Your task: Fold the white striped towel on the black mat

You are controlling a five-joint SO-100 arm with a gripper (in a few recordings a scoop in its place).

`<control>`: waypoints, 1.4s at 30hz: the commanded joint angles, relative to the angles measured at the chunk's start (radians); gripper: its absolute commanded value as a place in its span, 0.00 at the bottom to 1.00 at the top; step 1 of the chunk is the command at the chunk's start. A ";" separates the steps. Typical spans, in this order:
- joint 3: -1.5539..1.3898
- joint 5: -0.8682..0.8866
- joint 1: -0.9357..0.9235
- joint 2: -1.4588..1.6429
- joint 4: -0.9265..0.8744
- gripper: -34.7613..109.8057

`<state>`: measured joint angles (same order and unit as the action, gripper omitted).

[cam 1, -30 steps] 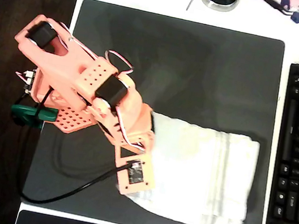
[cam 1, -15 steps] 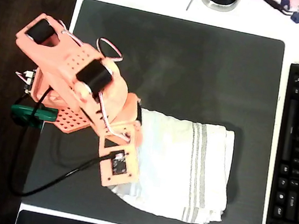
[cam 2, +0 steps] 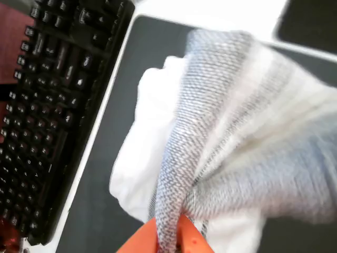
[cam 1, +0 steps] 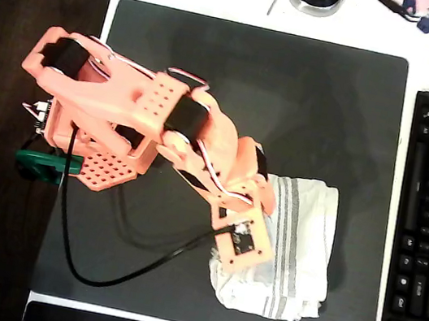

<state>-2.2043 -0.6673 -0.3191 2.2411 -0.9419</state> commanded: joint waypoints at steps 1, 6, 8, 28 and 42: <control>-0.014 0.006 0.000 -0.063 0.101 0.24; -0.071 0.011 0.014 -0.201 0.319 0.24; -0.104 0.005 0.017 -0.247 0.422 0.24; -0.270 -0.181 0.011 -0.252 0.808 0.33; -0.224 -0.210 -0.087 -0.094 0.673 0.28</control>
<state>-2.4651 -0.8636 -0.3958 2.1783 -0.2823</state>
